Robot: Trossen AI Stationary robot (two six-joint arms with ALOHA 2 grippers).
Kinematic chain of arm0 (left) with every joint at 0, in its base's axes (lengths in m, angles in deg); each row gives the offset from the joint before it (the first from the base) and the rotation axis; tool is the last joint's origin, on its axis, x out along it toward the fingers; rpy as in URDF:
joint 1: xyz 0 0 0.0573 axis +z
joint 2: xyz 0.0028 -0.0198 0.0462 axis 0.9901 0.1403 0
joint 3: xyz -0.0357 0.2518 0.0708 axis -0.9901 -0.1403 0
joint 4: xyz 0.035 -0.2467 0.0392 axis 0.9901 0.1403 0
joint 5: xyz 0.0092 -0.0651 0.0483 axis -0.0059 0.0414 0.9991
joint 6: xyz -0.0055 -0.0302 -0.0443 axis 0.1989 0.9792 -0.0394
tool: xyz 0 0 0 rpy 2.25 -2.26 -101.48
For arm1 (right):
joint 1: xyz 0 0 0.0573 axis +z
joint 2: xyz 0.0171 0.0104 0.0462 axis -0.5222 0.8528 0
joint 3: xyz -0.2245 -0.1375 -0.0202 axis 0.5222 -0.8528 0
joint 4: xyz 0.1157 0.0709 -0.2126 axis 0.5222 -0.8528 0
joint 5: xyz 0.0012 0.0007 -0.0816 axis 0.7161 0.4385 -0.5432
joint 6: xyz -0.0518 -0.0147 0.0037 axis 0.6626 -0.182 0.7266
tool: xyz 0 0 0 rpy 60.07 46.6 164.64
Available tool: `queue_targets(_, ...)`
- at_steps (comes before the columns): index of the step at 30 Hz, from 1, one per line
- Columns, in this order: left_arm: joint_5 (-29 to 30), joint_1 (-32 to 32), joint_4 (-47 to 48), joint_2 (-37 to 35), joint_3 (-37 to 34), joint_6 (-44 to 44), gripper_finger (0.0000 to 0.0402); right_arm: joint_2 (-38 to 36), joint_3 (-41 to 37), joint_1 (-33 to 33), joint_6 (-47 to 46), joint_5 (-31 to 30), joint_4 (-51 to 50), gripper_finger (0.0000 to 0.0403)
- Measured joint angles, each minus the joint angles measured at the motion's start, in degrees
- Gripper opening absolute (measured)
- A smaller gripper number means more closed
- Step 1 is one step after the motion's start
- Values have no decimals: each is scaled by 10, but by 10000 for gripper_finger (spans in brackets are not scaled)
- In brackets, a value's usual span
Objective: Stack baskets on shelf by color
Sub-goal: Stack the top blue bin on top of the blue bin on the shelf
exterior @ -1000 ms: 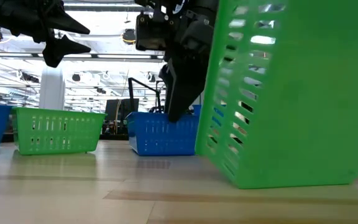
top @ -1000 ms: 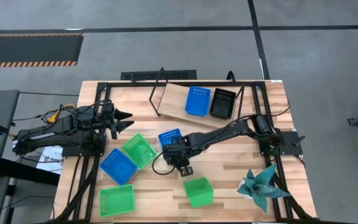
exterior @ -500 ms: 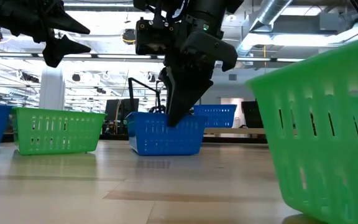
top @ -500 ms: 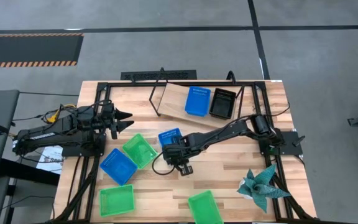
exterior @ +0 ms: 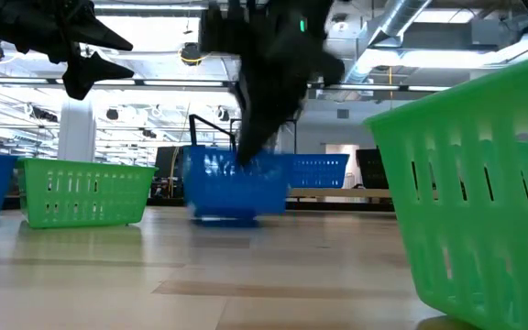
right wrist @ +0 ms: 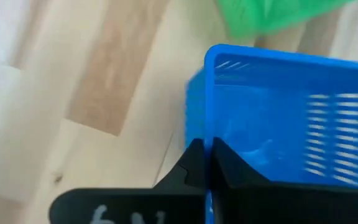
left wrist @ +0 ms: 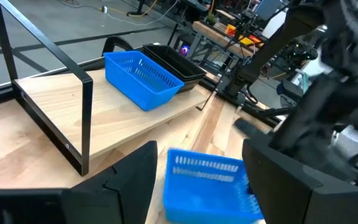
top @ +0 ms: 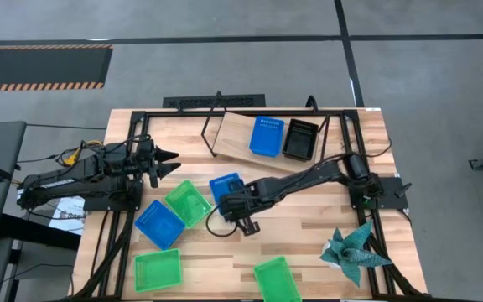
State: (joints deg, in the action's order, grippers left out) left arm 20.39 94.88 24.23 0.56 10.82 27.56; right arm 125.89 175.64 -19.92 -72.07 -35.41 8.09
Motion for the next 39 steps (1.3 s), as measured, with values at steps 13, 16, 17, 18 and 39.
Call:
queue_targets(13, 0, 0, 1, 0, 0, -4, 227, -168, 7, -7, -1, -249, -49, 3)
queue_targets(16, 0, 0, 1, 0, 0, -4, 227, -186, 7, -30, -30, -305, -76, 2)
queue_targets(17, 0, 0, 1, 0, 0, -4, 227, -187, 7, -42, -41, -310, -90, 2)
queue_targets(18, 0, 0, 1, 0, 0, -4, 227, -186, 7, -56, -51, -310, -104, 2)
queue_targets(39, 0, 0, 21, 0, 0, -4, 227, -85, -2, -218, -55, -234, -207, 2)
